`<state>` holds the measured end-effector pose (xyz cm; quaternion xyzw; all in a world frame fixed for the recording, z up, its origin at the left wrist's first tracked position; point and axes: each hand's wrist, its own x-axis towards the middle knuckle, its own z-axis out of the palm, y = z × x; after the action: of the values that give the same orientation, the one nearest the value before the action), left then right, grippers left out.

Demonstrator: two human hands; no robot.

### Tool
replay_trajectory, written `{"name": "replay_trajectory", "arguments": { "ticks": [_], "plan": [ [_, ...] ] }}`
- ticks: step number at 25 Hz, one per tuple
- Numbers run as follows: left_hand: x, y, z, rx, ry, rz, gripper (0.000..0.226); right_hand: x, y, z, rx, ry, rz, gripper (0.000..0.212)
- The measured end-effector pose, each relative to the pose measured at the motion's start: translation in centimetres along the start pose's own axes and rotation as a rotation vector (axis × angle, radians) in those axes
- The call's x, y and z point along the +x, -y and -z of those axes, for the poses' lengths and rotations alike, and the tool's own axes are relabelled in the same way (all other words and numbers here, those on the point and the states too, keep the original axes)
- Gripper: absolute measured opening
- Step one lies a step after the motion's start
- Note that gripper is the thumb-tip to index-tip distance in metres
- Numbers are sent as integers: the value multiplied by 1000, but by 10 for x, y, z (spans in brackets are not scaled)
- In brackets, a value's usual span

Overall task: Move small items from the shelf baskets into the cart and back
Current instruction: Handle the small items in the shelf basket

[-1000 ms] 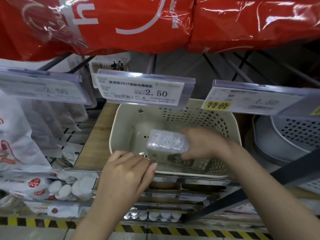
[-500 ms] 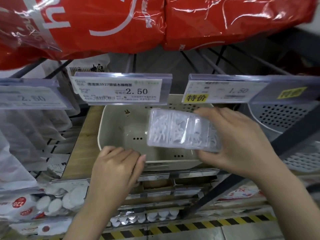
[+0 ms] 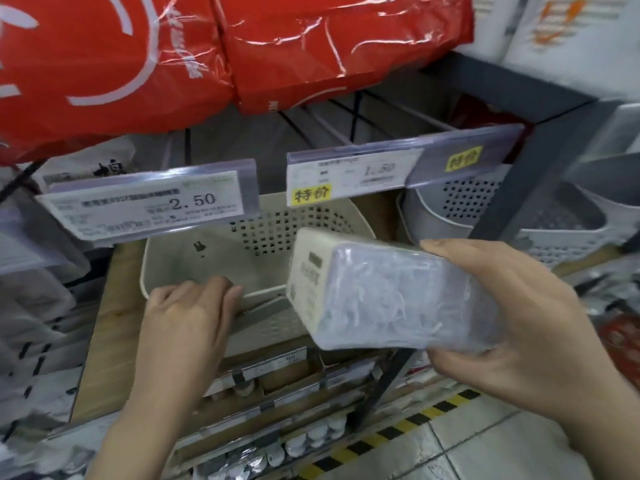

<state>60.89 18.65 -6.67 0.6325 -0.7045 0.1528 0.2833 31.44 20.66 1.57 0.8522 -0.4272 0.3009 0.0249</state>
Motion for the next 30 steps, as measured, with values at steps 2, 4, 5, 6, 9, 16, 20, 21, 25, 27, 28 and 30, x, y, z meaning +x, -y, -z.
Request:
{"name": "replay_trajectory", "arguments": {
  "ticks": [2,4,5,6,9,16,20,21,25,27,28,30],
  "plan": [
    [2,-1,-2,1,15,-6,38,-18,-2,7,141,-9,-165,63],
    [-1,-7,0,13,11,3,32,-40,-7,11,243,-7,-308,58],
    [-2,-13,1,30,-1,-5,29,-52,-12,13,270,-3,-374,57],
    [-4,-21,4,41,-16,-34,27,-62,-16,16,299,-6,-439,57],
    [-9,-70,4,-35,-61,-237,25,-101,-33,24,377,-48,-620,57],
    [-14,-265,-50,-413,325,-627,33,-234,-111,53,465,-335,-1062,54],
    [-19,-390,-104,-525,553,-777,32,-325,-156,80,482,-527,-1306,50],
    [-20,-416,-118,-536,589,-792,31,-341,-164,85,479,-576,-1355,52],
    [-36,-494,-172,-496,874,-815,33,-392,-199,100,475,-767,-1534,42],
    [-37,-511,-198,-483,967,-798,37,-407,-225,105,481,-821,-1600,34],
    [-35,-517,-211,-477,1010,-776,38,-411,-239,106,485,-841,-1633,34],
    [-24,-528,-241,-468,1068,-744,39,-417,-272,107,513,-866,-1687,39]
  ]
}}
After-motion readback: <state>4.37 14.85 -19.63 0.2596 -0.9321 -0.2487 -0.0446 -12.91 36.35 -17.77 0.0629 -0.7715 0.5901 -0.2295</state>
